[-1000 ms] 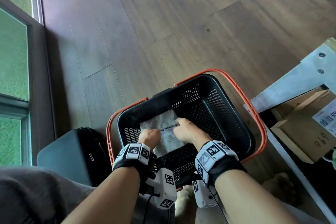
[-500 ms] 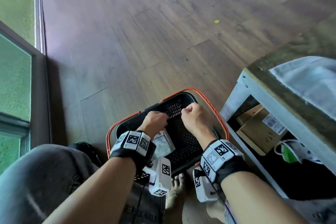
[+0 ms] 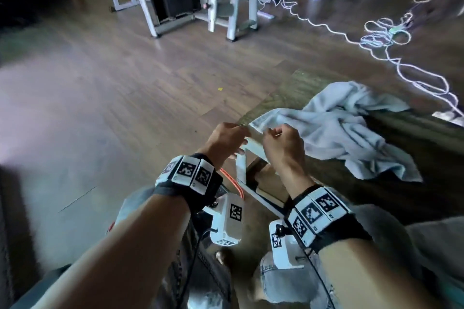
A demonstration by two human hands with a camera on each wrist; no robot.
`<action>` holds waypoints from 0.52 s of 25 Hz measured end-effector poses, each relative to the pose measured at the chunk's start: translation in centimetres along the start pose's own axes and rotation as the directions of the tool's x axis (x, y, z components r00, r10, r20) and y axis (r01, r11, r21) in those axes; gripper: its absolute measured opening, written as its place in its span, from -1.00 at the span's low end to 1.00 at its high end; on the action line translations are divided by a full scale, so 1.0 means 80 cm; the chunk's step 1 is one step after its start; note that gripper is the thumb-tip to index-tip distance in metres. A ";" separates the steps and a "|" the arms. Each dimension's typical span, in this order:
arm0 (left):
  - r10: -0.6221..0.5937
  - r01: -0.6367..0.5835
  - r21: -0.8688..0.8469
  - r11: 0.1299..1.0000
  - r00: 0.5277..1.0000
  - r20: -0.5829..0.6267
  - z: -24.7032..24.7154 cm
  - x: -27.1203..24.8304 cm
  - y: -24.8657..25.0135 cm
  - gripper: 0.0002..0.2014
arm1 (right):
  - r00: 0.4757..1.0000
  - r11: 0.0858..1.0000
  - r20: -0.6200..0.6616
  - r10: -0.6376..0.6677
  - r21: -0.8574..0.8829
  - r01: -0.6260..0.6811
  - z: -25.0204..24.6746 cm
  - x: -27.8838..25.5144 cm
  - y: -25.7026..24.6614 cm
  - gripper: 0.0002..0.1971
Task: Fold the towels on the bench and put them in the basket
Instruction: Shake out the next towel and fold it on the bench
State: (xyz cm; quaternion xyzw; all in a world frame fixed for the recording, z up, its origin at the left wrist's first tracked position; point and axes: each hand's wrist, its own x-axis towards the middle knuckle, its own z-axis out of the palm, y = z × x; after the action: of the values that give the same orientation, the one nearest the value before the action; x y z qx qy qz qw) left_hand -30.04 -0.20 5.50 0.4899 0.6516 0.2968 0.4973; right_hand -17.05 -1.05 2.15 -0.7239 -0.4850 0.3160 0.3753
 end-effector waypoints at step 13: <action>0.282 -0.403 0.347 0.847 0.894 0.350 0.201 0.014 0.056 -0.90 | 0.961 0.968 -0.215 0.176 -0.138 -0.208 -0.189 -0.012 0.099 -0.63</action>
State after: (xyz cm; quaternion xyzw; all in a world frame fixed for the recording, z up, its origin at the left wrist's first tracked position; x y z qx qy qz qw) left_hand -13.41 0.76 3.74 0.7301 0.5214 0.1640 0.4100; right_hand -1.22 -7.51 3.34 -0.8236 -0.3956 0.2364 0.3307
